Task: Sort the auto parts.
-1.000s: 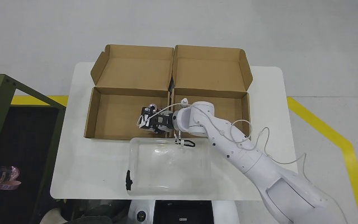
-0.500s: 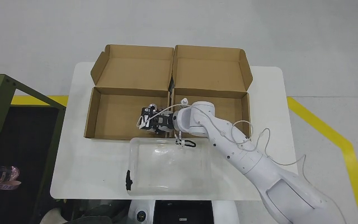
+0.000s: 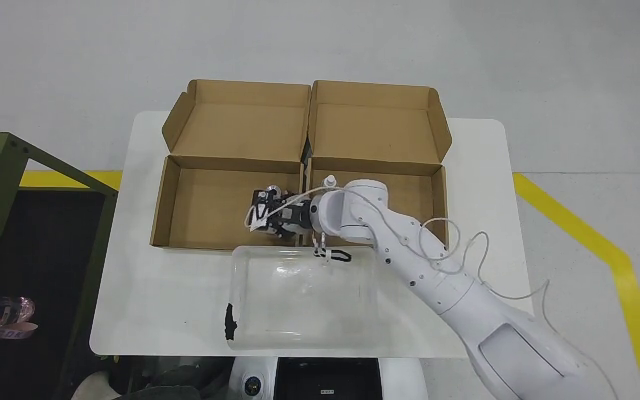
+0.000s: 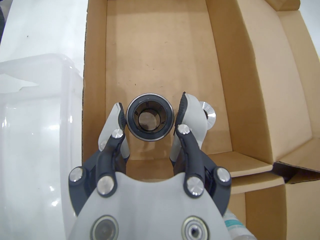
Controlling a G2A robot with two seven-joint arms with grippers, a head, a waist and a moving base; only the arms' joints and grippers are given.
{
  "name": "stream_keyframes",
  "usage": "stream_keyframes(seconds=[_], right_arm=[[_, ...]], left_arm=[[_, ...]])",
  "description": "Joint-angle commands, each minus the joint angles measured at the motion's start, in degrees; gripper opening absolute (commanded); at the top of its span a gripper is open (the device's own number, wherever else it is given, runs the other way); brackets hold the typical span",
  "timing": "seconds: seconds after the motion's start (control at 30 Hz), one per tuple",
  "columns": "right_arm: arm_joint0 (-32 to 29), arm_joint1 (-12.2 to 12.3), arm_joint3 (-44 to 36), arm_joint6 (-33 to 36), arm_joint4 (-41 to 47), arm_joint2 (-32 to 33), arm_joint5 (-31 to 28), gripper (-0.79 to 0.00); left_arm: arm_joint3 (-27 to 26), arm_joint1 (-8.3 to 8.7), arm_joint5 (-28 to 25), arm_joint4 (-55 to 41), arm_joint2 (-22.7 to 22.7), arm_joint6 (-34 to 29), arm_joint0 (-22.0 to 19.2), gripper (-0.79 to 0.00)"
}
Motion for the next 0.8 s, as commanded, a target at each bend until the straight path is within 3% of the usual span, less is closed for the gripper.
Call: stream_keyframes(seconds=[0.0,0.4,0.77], right_arm=[[-0.3,0.3,-1.5,-0.1,-0.2,0.8,0.0,-0.400],[-7.2,3.1,-14.1,-0.7,-1.6,8.4,-1.6,-0.394],[-17.2,6.2,-26.3,-2.9,-5.0,16.1,-3.1,-0.305]], left_arm=[[0.0,0.00,0.0,0.0,0.0,0.0,0.0,0.000],[0.0,0.00,0.0,0.0,0.0,0.0,0.0,0.000],[0.0,0.00,0.0,0.0,0.0,0.0,0.0,0.000]])
